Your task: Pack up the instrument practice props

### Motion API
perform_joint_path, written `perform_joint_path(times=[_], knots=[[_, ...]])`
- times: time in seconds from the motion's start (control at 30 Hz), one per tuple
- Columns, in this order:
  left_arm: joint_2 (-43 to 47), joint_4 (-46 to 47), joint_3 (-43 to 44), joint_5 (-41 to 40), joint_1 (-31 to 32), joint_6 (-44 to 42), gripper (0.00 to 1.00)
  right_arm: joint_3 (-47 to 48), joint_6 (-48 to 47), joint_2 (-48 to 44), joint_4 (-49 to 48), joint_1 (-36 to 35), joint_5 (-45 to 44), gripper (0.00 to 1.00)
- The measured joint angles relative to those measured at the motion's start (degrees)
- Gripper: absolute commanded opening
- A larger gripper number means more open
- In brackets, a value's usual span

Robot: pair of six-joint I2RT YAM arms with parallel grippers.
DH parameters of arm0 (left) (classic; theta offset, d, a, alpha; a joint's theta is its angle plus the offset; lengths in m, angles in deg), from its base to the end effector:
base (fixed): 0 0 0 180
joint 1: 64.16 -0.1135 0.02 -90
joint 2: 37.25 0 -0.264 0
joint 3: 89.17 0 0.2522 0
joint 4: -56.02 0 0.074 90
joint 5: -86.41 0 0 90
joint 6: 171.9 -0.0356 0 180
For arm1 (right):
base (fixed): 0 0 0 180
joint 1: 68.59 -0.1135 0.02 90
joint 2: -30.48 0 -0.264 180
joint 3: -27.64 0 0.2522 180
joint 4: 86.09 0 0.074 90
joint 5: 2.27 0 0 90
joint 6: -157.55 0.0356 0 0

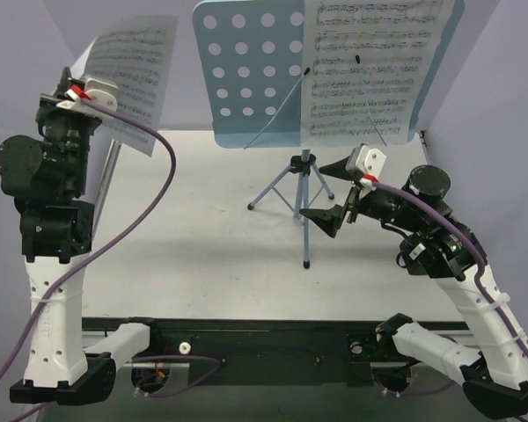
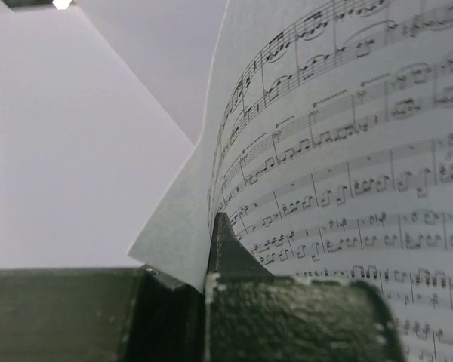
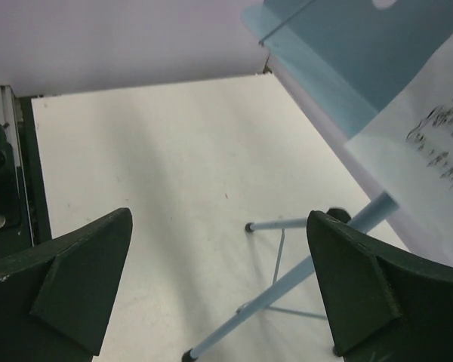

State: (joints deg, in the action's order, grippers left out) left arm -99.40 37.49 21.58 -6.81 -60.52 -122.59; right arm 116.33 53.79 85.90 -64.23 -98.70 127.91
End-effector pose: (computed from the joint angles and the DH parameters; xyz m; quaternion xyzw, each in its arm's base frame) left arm 0.1581 -0.0081 0.5910 0.1658 0.4716 0.2884 0.8167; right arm 0.1444 0.1103 0.4892 -0.4688 0.4524 0.3187 0.6885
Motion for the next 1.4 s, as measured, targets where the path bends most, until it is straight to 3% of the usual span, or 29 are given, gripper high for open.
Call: perform_joint_path(times=[0.23, 0.43, 0.63, 0.87, 1.03, 1.23, 1.4], knots=[[1.9, -17.3, -11.0, 1.0, 0.0, 6.8, 0.00, -13.5, -5.9, -10.3, 3.8, 0.0, -5.0, 0.95], [2.4, -32.3, -21.4, 9.1, 0.0, 15.3, 0.00, -19.5, -9.6, -14.9, 7.1, -0.1, -8.5, 0.95], [-1.6, -49.2, -16.9, 31.0, 0.8, 19.1, 0.00, -27.5, -11.4, -16.0, 8.6, -0.1, -12.1, 0.96], [-3.3, -59.7, -13.7, 39.6, 0.8, 18.4, 0.00, -28.1, -11.0, -13.9, 9.0, -0.1, -14.5, 0.96], [-7.4, -62.9, -13.2, 35.0, 0.2, 18.4, 0.00, -28.1, -10.8, -13.7, 8.9, -0.1, -15.0, 0.96], [-14.1, -61.2, -14.9, 17.5, -0.6, 16.4, 0.00, -28.1, -11.0, -12.7, 8.9, -0.1, -15.1, 0.97], [-18.4, -55.4, -24.4, 4.4, -2.6, 14.1, 0.00, -28.1, -11.0, -12.7, 8.9, -0.1, -15.4, 0.97]])
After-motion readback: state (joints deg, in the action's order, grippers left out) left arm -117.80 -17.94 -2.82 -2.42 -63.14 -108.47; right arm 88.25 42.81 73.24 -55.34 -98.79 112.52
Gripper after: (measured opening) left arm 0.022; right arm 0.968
